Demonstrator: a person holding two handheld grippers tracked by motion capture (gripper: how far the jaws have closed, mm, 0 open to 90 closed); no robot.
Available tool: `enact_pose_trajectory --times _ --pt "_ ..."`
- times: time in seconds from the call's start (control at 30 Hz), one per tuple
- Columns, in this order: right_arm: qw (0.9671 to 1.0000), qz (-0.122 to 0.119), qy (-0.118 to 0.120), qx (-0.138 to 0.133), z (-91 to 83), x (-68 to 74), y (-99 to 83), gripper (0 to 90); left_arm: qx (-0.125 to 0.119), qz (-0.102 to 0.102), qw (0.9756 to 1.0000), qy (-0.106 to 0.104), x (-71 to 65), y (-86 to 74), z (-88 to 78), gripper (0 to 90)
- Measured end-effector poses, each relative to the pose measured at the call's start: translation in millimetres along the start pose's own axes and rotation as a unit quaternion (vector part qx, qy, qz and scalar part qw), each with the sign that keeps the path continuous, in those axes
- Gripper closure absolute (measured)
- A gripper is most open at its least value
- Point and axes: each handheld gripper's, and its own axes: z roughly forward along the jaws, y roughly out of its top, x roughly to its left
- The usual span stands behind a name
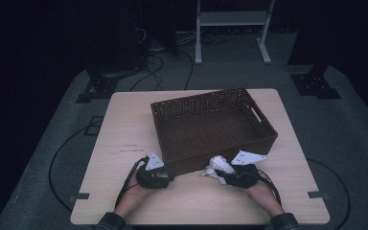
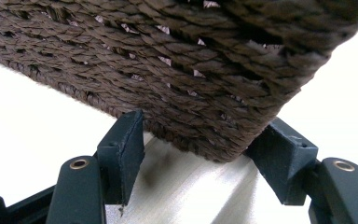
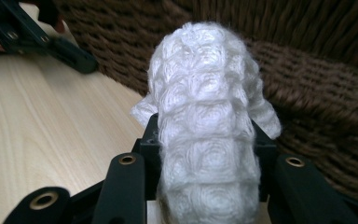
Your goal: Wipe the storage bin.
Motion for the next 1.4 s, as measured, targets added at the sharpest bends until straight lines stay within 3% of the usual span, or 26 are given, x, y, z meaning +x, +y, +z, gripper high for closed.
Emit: enact_pose_trajectory --times 0.37,0.9,1.2,1.4 --pt "0.9994 0.000 0.000 -0.035 -19.8 1.3 13.6 60.1 0.000 0.000 1.0000 0.000 0.1 0.0 0.0 35.7" --pt "0.9975 -0.009 0.005 -0.070 -34.0 4.3 32.3 60.1 0.001 0.001 1.0000 0.000 0.1 0.1 0.0 35.7" --pt "0.9980 -0.008 0.009 -0.062 -26.9 6.5 30.0 60.1 0.000 0.000 1.0000 0.000 0.1 0.1 0.0 35.7" --pt "0.9991 -0.010 0.015 -0.038 -14.9 10.5 24.5 60.1 0.000 0.000 1.0000 0.000 0.0 0.1 0.0 35.7"
